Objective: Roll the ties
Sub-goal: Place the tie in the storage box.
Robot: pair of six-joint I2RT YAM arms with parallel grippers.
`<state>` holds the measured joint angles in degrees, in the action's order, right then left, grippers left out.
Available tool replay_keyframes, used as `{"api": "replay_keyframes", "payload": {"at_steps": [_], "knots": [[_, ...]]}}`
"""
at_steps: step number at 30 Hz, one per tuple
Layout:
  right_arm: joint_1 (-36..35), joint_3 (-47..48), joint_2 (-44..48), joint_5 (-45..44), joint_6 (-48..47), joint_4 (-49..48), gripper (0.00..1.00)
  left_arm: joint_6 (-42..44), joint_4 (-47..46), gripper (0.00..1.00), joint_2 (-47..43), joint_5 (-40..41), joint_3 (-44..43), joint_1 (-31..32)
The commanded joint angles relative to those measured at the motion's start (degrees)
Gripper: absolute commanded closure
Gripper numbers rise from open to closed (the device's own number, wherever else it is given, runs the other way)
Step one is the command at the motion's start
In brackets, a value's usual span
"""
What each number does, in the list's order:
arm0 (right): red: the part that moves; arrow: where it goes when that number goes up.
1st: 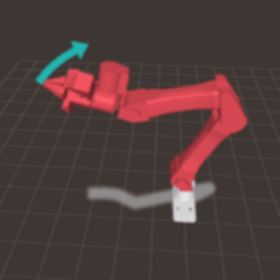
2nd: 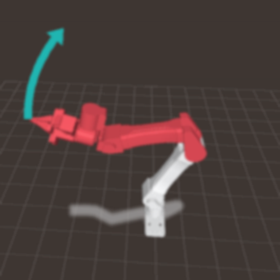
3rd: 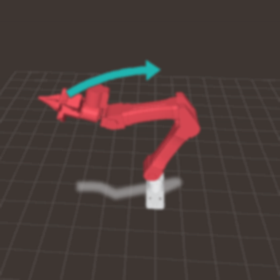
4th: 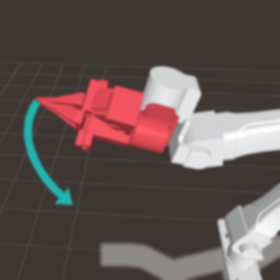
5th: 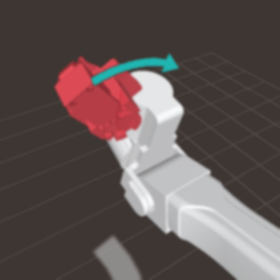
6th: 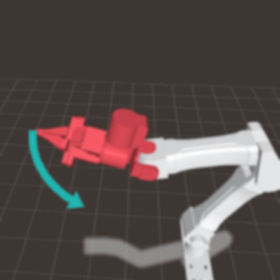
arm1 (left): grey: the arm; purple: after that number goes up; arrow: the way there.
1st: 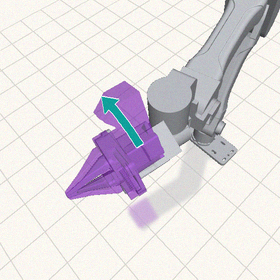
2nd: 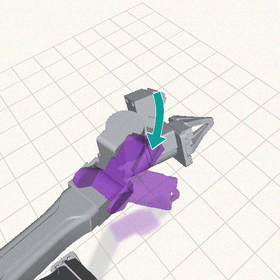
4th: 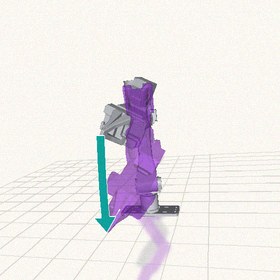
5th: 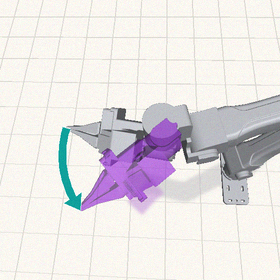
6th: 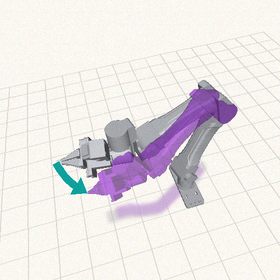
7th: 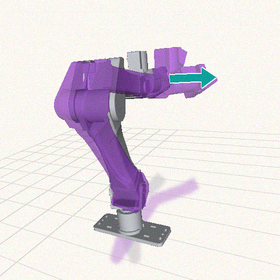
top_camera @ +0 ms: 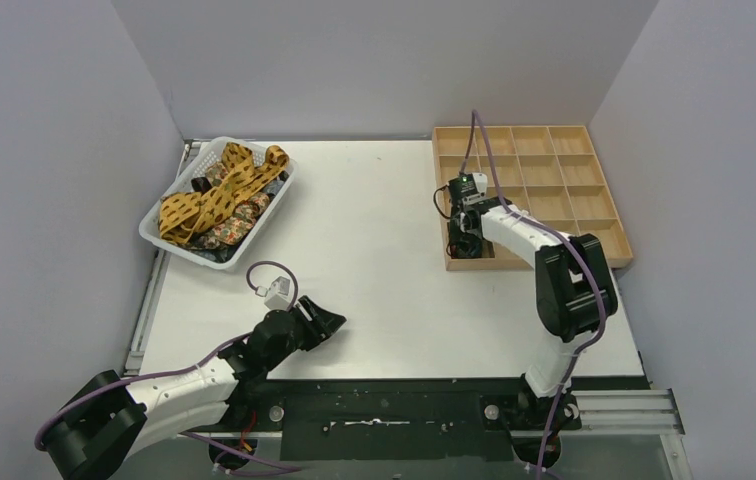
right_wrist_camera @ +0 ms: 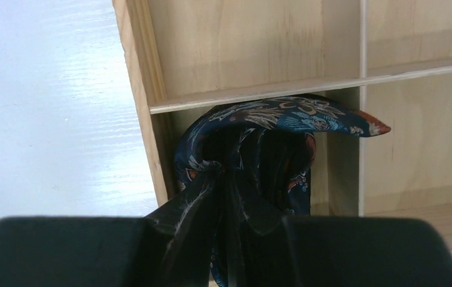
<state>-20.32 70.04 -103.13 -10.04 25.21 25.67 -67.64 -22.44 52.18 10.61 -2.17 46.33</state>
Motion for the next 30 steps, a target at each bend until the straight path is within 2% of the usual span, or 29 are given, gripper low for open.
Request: {"api": "replay_keyframes", "payload": {"at_steps": [1,6,10,17,21,30], "knots": [[-1.00,2.70,0.53,-2.34,-0.67,0.30,0.86,1.04,-0.57,0.50,-0.15,-0.45,-1.54,-0.47],[-0.61,3.69,6.69,-2.56,-1.50,1.86,0.69,1.10,-0.32,0.50,-0.27,-0.44,-1.38,-0.58],[0.51,3.91,10.63,-1.34,-2.43,2.20,0.62,1.02,-0.90,0.50,0.05,-0.57,-1.42,-0.62],[2.29,6.05,8.67,0.76,-6.50,0.15,0.59,1.39,-1.60,0.50,1.17,-1.24,-1.91,-0.73],[3.64,7.48,5.16,4.03,-8.12,-0.40,0.53,1.37,-1.70,0.50,1.03,-1.55,-1.96,-0.73],[7.19,6.61,2.00,7.02,-10.97,-1.71,0.55,1.10,-0.63,0.50,-0.70,-1.47,-1.43,-0.76]]}}
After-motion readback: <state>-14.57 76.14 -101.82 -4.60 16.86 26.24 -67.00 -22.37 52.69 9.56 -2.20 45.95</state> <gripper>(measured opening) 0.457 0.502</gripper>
